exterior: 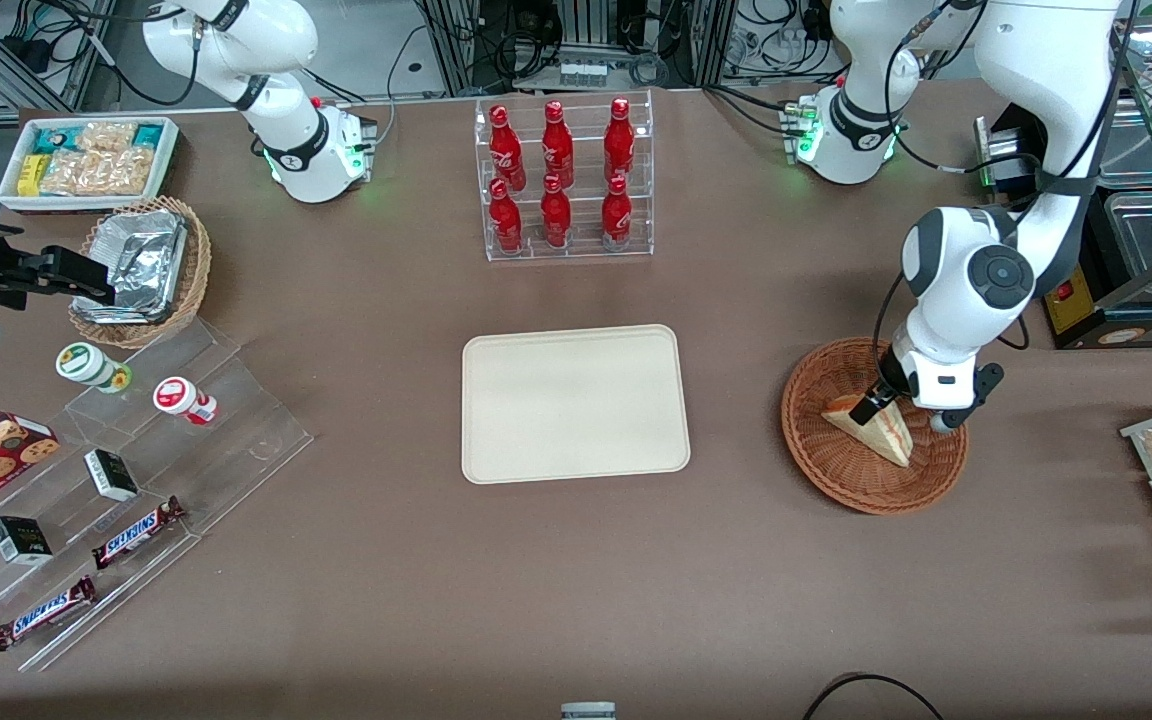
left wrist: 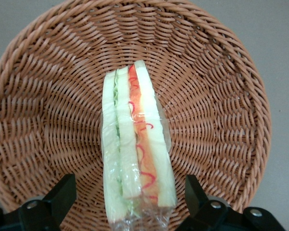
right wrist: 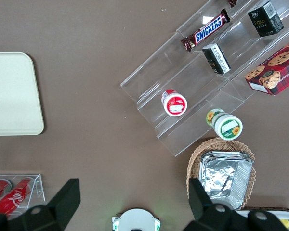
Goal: Place sandwich from basket to tray
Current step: 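Lower the open left gripper around the sandwich and close it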
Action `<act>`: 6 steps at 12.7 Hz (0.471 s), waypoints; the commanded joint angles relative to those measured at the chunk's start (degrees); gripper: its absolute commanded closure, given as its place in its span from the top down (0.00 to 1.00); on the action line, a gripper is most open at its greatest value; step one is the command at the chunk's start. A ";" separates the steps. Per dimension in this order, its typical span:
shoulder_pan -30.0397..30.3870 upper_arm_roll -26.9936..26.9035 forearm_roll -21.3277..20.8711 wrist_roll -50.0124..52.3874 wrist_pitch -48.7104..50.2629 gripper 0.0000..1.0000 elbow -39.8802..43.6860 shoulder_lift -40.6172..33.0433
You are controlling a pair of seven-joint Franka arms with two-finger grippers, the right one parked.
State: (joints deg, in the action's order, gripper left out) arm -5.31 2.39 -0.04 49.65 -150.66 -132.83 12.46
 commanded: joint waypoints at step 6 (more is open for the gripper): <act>0.04 -0.37 -0.67 2.83 -2.97 0.23 -0.15 0.64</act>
State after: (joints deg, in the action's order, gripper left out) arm -5.16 2.15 -0.04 50.72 -152.70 -133.24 13.22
